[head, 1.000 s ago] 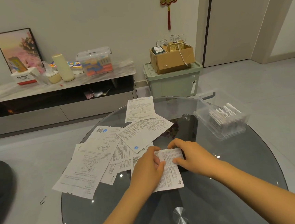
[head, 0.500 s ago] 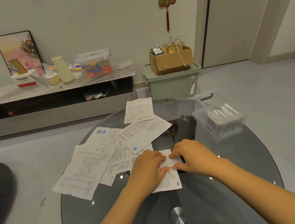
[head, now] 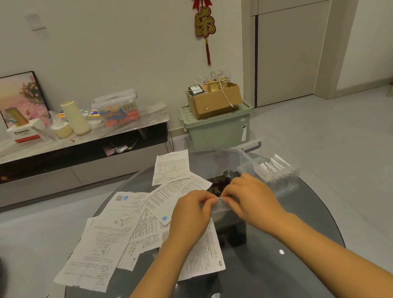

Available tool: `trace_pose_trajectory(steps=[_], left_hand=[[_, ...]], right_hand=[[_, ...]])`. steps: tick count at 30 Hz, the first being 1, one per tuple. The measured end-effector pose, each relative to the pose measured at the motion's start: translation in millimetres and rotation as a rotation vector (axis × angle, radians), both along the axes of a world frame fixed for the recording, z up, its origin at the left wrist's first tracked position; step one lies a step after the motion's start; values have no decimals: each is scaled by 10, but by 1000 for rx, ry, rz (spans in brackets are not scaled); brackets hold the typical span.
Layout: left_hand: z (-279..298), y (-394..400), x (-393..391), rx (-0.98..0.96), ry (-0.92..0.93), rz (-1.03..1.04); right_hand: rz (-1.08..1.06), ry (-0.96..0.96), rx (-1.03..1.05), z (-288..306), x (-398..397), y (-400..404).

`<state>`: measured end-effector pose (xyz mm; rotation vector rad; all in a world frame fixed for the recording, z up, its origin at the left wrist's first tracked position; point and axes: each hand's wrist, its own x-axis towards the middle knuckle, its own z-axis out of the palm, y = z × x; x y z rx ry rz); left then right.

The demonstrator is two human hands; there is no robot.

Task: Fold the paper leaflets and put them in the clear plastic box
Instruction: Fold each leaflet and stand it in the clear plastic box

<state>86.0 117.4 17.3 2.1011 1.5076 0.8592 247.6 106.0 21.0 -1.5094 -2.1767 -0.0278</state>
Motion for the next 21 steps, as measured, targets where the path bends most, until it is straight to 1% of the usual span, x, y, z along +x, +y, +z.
trace_pose_trajectory(steps=[3,6,10,12,14,17,19,21], left_hand=[[165,142,216,76,52,-27],[288,284,443,114,68,-81],[373,412,737,173,-44,-153],[397,481,908,140,-99,-179],[402,537,1041,89,-91,-184],[323,637,1185,148,28,-233],[272,717,1272,192,158,-333],[240,798,1390,195,285,-457]], right_hand=[[-88,55,-5,123,182,33],[-183,110,-14,195,367,69],[-295,218,-15,273,656,104],[-378,294,17,280,815,141],[-454,385,72,284,930,172],[-520,524,158,287,1048,201],[-562,533,175,270,1106,242],[-602,524,137,232,1176,306]])
